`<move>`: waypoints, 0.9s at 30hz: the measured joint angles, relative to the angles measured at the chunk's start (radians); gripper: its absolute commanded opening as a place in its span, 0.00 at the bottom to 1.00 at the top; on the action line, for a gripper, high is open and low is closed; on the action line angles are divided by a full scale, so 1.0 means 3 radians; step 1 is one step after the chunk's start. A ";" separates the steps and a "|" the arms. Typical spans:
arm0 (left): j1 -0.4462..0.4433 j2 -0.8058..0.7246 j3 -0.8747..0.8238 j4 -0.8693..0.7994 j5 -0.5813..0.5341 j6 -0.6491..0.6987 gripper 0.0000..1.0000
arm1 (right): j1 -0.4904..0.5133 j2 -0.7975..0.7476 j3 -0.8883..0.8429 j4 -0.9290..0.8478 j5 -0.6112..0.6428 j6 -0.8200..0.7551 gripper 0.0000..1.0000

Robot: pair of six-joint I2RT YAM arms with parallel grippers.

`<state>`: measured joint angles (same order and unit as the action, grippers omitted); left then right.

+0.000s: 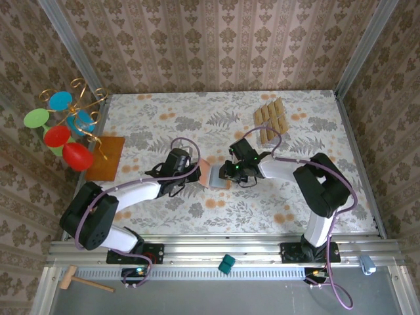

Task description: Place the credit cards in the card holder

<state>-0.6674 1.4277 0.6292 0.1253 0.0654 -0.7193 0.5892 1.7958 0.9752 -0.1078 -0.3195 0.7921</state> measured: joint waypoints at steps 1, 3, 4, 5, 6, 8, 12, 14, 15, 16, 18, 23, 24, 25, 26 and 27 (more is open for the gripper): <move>0.0000 -0.0008 -0.0006 -0.0004 -0.0022 -0.0004 0.24 | 0.0000 0.0014 0.0000 0.0004 0.0008 0.0000 0.25; 0.0000 -0.0010 -0.0011 -0.0014 -0.0070 -0.0014 0.37 | -0.0001 0.0036 0.0000 0.0010 0.0022 0.0000 0.25; 0.0001 -0.0010 -0.0011 -0.0029 -0.0092 -0.0014 0.44 | -0.0001 0.0042 0.0000 0.0011 0.0025 -0.0001 0.25; 0.0001 -0.0010 -0.0011 -0.0053 -0.0123 0.0003 0.49 | -0.0001 0.0043 0.0000 0.0013 0.0032 -0.0001 0.25; 0.0001 -0.0010 -0.0010 -0.0086 -0.0155 0.0028 0.53 | -0.0001 0.0043 0.0000 0.0015 0.0037 0.0000 0.25; 0.0003 -0.0010 -0.0001 -0.0182 -0.0225 0.0088 0.58 | -0.0006 0.0048 0.0000 0.0022 0.0048 -0.0001 0.24; 0.0022 0.0029 0.0130 -0.0510 -0.0374 0.0251 0.61 | -0.0008 0.0062 0.0000 0.0047 0.0058 -0.0001 0.24; 0.0046 0.0109 0.0281 -0.0706 -0.0464 0.0345 0.62 | -0.0008 0.0065 0.0000 0.0060 0.0060 -0.0001 0.24; 0.0053 0.0156 0.0346 -0.0771 -0.0498 0.0385 0.62 | -0.0009 0.0066 0.0000 0.0066 0.0061 -0.0001 0.24; 0.0070 0.0210 0.0418 -0.0843 -0.0534 0.0432 0.62 | -0.0010 0.0069 0.0000 0.0074 0.0067 -0.0001 0.24; 0.0081 0.0306 0.0520 -0.0950 -0.0587 0.0505 0.62 | -0.0010 0.0080 0.0000 0.0078 0.0069 -0.0003 0.24; 0.0089 0.0509 0.0591 -0.1106 -0.0655 0.0610 0.62 | -0.0017 0.0086 0.0004 0.0097 0.0067 -0.0008 0.24; 0.0085 0.0537 0.0591 -0.1125 -0.0657 0.0622 0.63 | -0.0020 0.0086 0.0006 0.0095 0.0067 -0.0013 0.24; 0.0080 0.0561 0.0591 -0.1144 -0.0659 0.0632 0.62 | -0.0023 0.0088 0.0018 0.0092 0.0069 -0.0017 0.24; 0.0071 0.0577 0.0591 -0.1158 -0.0660 0.0633 0.62 | -0.0025 0.0090 0.0028 0.0085 0.0074 -0.0027 0.24; 0.0058 0.0591 0.0591 -0.1167 -0.0661 0.0633 0.62 | -0.0031 0.0094 0.0045 0.0069 0.0081 -0.0031 0.24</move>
<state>-0.6498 1.6051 0.8066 -0.2249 -0.1329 -0.5293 0.5800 1.8240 0.9886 -0.0872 -0.2951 0.7830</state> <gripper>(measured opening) 0.625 0.240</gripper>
